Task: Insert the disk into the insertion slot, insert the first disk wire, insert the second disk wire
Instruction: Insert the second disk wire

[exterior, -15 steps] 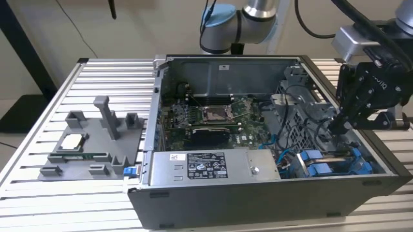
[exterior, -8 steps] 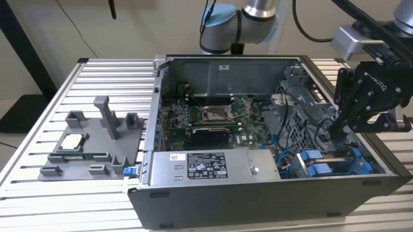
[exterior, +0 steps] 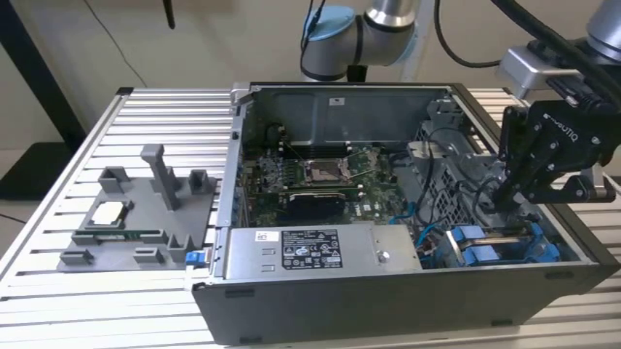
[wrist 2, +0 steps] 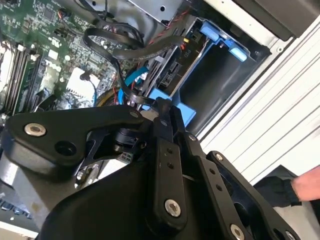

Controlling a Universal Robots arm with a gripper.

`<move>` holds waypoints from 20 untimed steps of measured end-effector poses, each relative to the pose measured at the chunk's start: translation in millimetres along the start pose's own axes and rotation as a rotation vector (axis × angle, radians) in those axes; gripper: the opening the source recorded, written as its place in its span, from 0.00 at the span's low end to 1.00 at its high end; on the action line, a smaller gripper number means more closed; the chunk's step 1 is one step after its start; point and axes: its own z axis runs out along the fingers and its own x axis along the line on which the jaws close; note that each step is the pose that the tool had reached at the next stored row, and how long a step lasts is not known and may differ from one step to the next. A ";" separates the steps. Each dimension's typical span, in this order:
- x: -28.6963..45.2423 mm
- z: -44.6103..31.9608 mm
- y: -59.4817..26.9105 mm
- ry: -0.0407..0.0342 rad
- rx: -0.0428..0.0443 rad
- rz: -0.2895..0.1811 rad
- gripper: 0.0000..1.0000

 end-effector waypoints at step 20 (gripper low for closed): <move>1.7 19.9 -17.8 -0.0045 -0.0037 0.004 0.16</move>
